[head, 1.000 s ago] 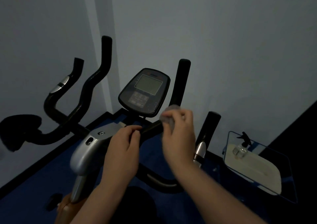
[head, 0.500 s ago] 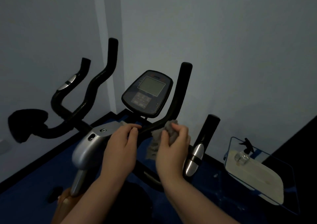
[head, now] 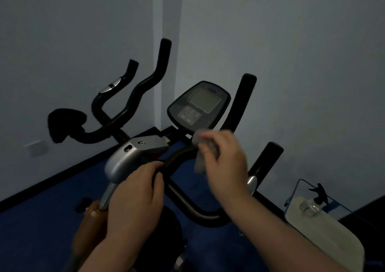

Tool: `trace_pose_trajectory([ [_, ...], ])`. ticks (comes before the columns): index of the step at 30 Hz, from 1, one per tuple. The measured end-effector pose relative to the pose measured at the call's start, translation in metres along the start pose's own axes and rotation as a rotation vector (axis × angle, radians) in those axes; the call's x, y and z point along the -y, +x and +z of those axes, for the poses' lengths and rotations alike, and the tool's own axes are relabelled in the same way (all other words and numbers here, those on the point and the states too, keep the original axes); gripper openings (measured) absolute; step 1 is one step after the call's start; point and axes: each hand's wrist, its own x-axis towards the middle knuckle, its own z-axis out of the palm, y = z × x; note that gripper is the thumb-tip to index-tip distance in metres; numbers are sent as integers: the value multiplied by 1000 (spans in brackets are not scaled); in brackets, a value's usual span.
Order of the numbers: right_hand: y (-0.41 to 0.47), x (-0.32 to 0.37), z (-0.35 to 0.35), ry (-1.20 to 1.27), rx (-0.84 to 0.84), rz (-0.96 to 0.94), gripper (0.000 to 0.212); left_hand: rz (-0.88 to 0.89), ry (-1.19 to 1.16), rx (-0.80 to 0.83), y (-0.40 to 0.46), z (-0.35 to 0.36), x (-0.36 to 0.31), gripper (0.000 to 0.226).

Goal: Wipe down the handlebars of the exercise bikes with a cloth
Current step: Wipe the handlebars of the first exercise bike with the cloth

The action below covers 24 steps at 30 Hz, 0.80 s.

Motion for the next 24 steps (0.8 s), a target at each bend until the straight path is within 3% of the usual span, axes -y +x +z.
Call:
trace_pose_trajectory([
  [3,31,-10,-15,-153,-36,37,25,-75,-10,-56,-10,-1,6,25],
  [7,5,1,15,-251,87,30,18,-190,-110,-157,-23,6,14,22],
  [12,-13,24,35,81,462,-47,15,-215,-204,-223,-27,12,22,22],
  [15,28,9,9,15,365,-72,17,-242,-312,-240,-31,14,26,20],
  [19,16,15,27,-358,315,-164,17,-275,-338,-261,-33,18,28,19],
  [24,-5,38,46,-143,652,-300,15,-251,-369,-266,-31,19,32,19],
])
